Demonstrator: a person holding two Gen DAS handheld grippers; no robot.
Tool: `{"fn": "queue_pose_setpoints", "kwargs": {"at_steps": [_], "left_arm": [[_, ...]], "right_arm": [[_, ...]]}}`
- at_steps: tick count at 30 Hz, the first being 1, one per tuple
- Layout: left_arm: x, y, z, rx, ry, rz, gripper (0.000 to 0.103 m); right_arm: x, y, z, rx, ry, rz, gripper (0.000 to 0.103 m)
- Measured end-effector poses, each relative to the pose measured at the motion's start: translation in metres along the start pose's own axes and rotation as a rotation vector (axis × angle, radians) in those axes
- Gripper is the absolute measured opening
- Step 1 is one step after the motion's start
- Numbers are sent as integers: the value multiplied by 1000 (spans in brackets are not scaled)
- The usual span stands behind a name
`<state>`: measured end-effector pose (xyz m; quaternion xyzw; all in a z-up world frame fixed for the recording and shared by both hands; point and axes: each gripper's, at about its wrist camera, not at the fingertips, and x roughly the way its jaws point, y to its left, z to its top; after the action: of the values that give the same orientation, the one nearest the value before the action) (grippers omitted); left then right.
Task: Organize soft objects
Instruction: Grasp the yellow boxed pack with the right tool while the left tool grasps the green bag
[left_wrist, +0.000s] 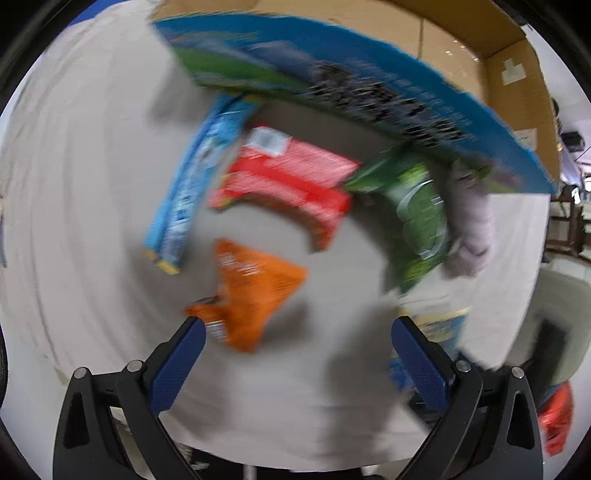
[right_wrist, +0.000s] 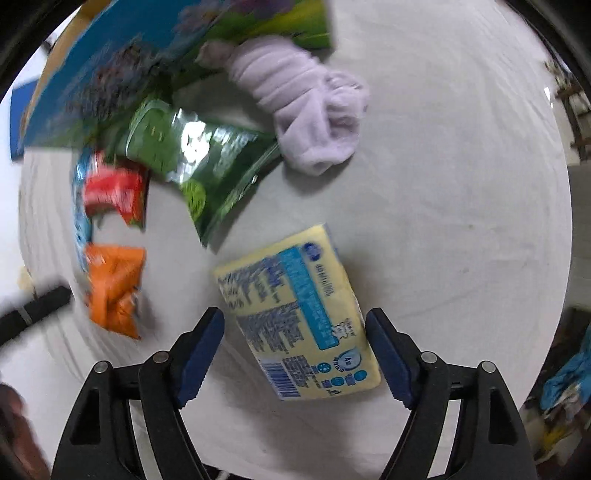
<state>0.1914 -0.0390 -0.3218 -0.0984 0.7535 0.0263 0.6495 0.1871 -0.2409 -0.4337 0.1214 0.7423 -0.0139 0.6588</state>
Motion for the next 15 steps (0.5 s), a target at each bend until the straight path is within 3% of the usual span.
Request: {"fn": "queue_pose_setpoints", "kwargs": {"at_steps": [3,8,13,15], "left_arm": [[3,-22,9,-40,7,-68,103],[27,-54,35,-145,39,-152,103],[52,-78,48,-179,32,-121,102],[61,-85,50,-172,29,-91,94]], "right_arm": [[-3,-23,-3,80,-20,11,70],[-14,-77,4,249,-47,43,69],[-45,-107,22,265,-80,60,69],[-53,-110,27,263,-89,58,69]]}}
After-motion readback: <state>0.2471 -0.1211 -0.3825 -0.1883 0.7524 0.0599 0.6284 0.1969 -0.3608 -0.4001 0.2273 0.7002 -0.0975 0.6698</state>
